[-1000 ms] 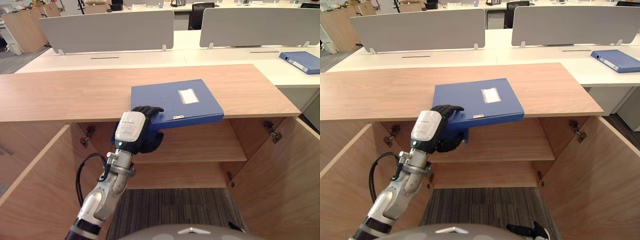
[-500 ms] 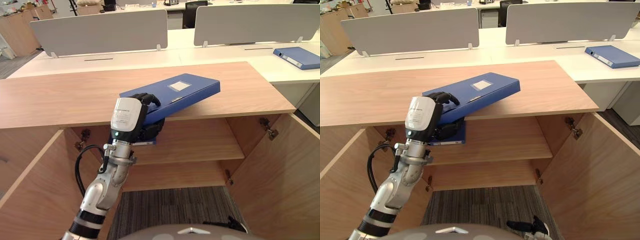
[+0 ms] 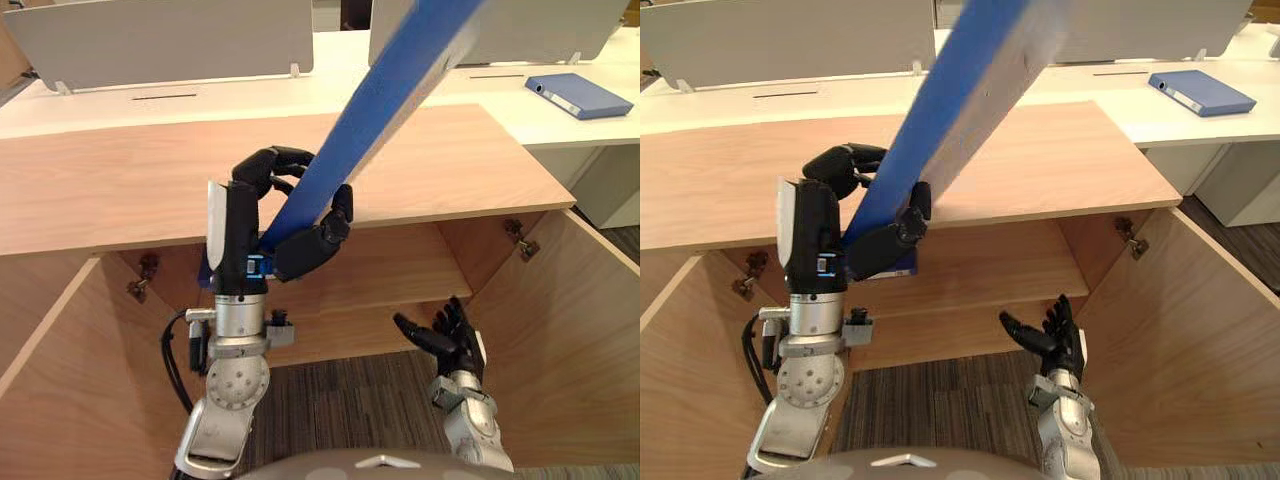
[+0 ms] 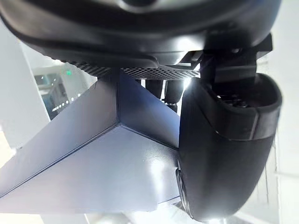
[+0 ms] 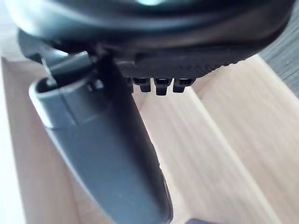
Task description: Walk over to the cabinet, pick up the folder, carry it to the office cabinet, place the folder inside the office cabinet, then close the office cabinet door
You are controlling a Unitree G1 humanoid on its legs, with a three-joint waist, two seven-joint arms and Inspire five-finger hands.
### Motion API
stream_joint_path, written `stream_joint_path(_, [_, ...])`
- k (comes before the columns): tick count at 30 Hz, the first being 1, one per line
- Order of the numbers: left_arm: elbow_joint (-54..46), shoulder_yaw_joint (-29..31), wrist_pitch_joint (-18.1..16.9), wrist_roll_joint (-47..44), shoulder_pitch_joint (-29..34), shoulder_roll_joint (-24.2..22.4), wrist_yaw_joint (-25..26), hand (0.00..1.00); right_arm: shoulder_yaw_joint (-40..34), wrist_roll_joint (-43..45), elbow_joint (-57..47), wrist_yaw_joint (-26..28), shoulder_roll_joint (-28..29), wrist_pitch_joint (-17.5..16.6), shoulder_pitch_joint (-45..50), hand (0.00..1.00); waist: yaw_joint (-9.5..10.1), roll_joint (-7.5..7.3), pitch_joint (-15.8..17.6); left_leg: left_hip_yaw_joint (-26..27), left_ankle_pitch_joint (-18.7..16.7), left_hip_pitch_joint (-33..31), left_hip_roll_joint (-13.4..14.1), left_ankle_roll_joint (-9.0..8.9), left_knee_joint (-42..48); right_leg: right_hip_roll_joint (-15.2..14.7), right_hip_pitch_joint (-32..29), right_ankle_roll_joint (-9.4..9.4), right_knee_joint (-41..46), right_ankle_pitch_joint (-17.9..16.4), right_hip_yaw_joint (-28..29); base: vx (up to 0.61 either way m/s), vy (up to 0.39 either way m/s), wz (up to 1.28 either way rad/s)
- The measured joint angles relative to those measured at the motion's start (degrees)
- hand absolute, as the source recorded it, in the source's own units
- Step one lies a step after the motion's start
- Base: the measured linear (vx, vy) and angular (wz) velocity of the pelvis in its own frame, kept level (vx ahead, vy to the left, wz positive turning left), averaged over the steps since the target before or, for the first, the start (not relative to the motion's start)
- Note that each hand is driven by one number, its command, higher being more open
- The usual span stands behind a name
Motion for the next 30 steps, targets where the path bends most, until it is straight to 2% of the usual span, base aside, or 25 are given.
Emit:
stream_joint_path(5, [-0.8, -2.6, -0.2, -14.7, 0.0, -1.1, -2.1, 0.0, 1.1, 1.9, -10.6, -0.3, 0.6, -1.7, 1.2, 1.0, -0.26, 0.33, 0.2, 0.5, -0.3, 0.1, 0.0, -0.17, 0.0, 0.1, -0.2, 0.32, 0.0, 0.2, 0.9, 0.0, 0.005, -0.07])
stream_joint_path(10, [-0.8, -2.7, -0.3, -31.7, 0.9, -1.1, -7.5, 0.0, 1.9, 1.9, -21.6, -0.1, 0.4, -4.4, 1.2, 1.0, -0.75, 0.46, 0.2, 1.8, -1.0, 0.7, 0.1, -0.07, 0.0, 0.1, -0.3, 0.8, 0.0, 0.5, 2.6, -0.02, 0.008, -0.13])
stream_joint_path(15, [-0.8, -2.0, -0.3, -42.2, 1.6, -1.0, -12.3, 0.0, 0.9, 1.8, -26.8, 0.3, -0.9, -5.2, 0.3, 1.0, -0.97, 0.53, 0.1, 2.0, -1.1, 0.9, -0.2, 0.11, 0.0, -0.1, -0.3, 1.17, 0.0, 0.6, 3.0, -0.03, 0.002, -0.03])
stream_joint_path(19, [-0.8, -0.9, -0.3, -45.5, 1.7, -1.1, -15.0, 0.0, -0.5, 1.8, -27.8, 1.1, -1.9, -5.2, -2.2, 1.0, -0.98, 0.85, -0.1, 2.0, -1.1, 0.8, -0.2, 0.14, 0.3, -0.2, -0.2, 1.24, 0.0, 0.6, 3.0, -0.06, -0.013, 0.0])
stream_joint_path(23, [-0.8, 1.1, -0.9, -46.9, 1.7, -1.4, -17.3, 0.0, -0.9, 2.2, -28.2, 3.4, -5.4, -5.2, -4.1, 1.0, -0.94, 1.65, -0.6, 1.8, -1.1, 0.7, -0.2, 0.14, 0.5, -0.2, -0.1, 1.3, 0.0, 0.5, 3.0, -0.05, -0.016, 0.02])
stream_joint_path(30, [0.4, 2.7, -2.9, -47.2, 1.7, -1.4, -21.2, 0.0, -3.2, 6.5, -30.5, 7.4, -8.2, -5.2, -7.1, 1.0, -0.96, 2.28, -1.0, 1.6, -1.1, 0.4, -0.2, 0.17, 0.9, -0.2, 0.0, 1.44, 0.0, 0.6, 2.9, -0.05, -0.011, 0.02])
